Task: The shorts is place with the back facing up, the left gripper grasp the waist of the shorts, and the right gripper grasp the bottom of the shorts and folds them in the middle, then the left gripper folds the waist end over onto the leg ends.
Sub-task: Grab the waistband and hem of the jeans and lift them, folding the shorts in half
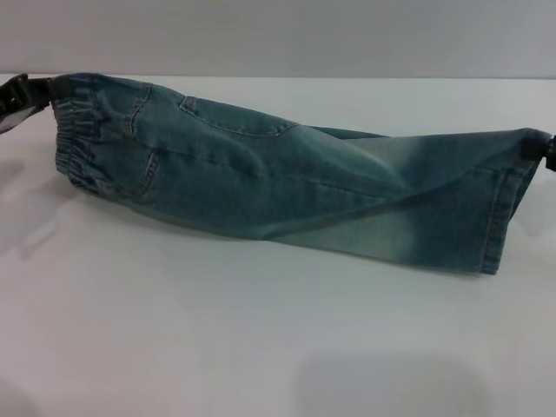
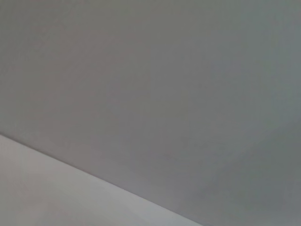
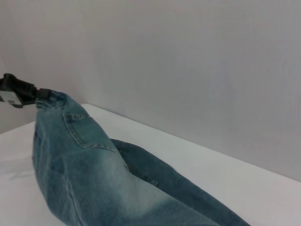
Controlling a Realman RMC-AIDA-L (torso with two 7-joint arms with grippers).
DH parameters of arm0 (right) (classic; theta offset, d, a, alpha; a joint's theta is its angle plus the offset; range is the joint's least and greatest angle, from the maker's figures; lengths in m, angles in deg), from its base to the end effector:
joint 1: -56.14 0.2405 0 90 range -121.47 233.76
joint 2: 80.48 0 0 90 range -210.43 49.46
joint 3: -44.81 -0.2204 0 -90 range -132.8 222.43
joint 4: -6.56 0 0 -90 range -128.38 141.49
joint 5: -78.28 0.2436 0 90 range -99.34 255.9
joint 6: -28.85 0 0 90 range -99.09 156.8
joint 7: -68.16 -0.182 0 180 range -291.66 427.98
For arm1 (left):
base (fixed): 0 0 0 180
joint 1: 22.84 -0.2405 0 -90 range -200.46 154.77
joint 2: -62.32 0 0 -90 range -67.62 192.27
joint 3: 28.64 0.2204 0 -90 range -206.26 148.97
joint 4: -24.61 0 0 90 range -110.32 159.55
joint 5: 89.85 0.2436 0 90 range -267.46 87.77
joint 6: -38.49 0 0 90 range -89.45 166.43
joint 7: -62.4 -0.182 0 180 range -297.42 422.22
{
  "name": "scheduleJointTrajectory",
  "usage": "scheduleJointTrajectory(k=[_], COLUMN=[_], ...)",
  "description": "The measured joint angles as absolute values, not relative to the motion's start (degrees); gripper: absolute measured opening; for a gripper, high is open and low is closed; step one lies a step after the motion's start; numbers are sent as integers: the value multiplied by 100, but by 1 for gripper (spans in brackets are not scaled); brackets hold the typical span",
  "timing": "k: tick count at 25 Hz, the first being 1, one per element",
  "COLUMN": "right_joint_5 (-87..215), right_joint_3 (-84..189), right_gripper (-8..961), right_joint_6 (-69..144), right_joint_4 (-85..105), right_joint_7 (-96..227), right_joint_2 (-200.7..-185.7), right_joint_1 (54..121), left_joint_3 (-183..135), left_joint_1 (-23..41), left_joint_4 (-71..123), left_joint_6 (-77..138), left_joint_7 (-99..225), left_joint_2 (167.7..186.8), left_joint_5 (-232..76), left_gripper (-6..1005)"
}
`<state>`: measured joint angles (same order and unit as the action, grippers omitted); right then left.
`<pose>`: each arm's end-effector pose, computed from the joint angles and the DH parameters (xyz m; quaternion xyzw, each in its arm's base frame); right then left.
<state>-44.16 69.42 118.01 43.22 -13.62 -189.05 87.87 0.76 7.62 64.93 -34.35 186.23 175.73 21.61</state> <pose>0.2951 0.3803 0.0874 -0.9151 0.2524 0.1996 0.2431 -0.2946 0.4188 0.0886 -0.7125 -0.5591 -0.3359 0.2589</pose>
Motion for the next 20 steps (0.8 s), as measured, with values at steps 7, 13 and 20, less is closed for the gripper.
scheduleJointTrajectory(k=[7,13,20], right_joint_5=[-4421,-4442,-4420], right_joint_3=[6947,7017,7009], right_gripper=[0,0,-1], right_joint_6=[11481,11092,10696], right_joint_4=[4094,3893,3750], right_joint_7=[-1234,-1097,-932], right_joint_2=[-18912,-18928,-19036], right_joint_1=[8812,8835,8847], left_joint_3=[298,481,710], left_joint_1=[819,1039,1159], left_joint_4=[6399,6401,6398], left_joint_6=[-2935,-2238,-1545], left_joint_7=[18603,18512,18452], left_joint_2=[17640,17833,17957], left_joint_5=[2162,2164,2174], left_gripper=[130,133,135])
